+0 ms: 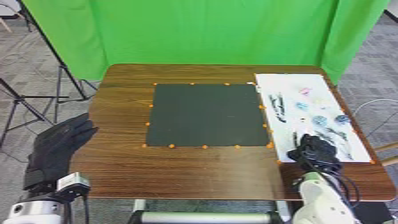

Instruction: Arrange flowers

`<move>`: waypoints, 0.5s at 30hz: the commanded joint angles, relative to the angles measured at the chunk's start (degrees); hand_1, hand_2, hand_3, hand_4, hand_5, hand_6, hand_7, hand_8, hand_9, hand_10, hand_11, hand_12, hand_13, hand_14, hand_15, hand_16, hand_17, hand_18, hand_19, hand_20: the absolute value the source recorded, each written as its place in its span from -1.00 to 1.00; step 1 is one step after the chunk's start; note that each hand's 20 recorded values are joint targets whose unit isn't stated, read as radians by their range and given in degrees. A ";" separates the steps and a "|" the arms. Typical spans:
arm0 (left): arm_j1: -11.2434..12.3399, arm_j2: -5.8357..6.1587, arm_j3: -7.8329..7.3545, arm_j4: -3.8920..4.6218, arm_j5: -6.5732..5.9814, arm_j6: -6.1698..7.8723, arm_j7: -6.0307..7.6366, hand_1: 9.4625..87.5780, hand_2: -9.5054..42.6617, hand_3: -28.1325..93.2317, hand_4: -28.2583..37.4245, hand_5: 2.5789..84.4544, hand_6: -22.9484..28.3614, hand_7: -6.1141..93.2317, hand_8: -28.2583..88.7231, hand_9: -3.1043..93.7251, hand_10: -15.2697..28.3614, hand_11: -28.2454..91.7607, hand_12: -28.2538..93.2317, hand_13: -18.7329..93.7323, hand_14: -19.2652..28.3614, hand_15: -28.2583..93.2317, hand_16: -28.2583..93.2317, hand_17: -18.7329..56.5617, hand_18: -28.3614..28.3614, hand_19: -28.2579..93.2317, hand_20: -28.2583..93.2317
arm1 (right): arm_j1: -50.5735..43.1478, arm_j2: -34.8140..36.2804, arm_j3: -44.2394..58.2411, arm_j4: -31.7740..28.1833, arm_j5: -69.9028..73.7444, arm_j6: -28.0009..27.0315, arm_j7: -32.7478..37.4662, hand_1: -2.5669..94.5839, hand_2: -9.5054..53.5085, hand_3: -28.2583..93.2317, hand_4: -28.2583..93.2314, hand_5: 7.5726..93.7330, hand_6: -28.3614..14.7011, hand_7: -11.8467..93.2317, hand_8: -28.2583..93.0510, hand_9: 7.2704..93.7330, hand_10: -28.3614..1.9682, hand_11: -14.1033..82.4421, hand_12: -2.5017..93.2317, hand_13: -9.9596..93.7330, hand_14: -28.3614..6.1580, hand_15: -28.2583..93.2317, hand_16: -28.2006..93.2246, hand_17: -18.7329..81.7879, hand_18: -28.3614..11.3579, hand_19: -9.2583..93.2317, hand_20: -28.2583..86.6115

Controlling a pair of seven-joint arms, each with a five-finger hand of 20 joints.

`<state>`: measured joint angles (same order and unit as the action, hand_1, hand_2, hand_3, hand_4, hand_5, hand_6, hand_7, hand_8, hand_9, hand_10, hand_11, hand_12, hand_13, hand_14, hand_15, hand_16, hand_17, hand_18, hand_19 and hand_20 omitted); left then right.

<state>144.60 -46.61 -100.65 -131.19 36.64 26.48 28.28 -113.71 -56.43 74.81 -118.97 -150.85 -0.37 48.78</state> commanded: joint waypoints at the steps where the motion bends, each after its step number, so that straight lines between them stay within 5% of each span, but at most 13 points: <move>1: 0.21 0.85 0.11 0.15 -0.81 -0.42 0.74 -0.54 -0.45 0.82 -0.57 0.12 0.45 -0.60 -0.66 -0.09 0.67 0.01 -0.38 -0.17 0.99 0.36 -0.71 -0.76 0.76 0.39 -0.32 | 0.24 -0.48 -1.28 2.74 -1.73 -3.03 1.08 -0.21 -1.00 0.77 -0.95 0.30 -0.14 -0.11 -0.72 0.28 -0.52 0.43 -0.40 0.38 -0.27 0.73 -0.17 0.06 -0.78 0.95 -0.52; 10: 1.07 2.06 -0.25 -0.08 -1.82 -0.01 1.77 -0.54 -0.45 0.82 -0.56 0.12 0.45 -0.60 -0.66 -0.09 0.67 0.01 -0.38 -0.17 0.98 0.36 -0.71 -0.76 0.76 0.39 -0.32 | 0.07 -1.03 -0.74 5.27 -2.10 -4.81 2.09 -0.16 -1.00 0.77 -0.95 0.33 -0.12 -0.10 -0.72 0.32 -0.47 0.43 -0.41 0.41 -0.23 0.73 -0.17 0.10 -0.78 0.98 -0.54; 15: 0.95 1.36 -0.62 -0.01 -1.41 -0.32 1.26 -0.54 -0.44 0.82 -0.56 0.12 0.45 -0.60 -0.66 -0.09 0.67 0.01 -0.38 -0.17 0.99 0.36 -0.71 -0.76 0.76 0.39 -0.32 | 0.33 -1.71 -1.28 6.65 -2.37 -5.89 2.17 -0.04 -1.00 0.72 -0.99 0.35 -0.08 -0.11 -0.37 0.37 -0.35 0.40 -0.34 0.45 -0.18 0.72 -0.16 0.14 -0.76 1.00 -0.53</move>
<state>144.87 -44.82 -100.72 -131.13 35.27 26.46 29.67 -111.44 -57.06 74.48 -116.91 -153.50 -3.07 49.73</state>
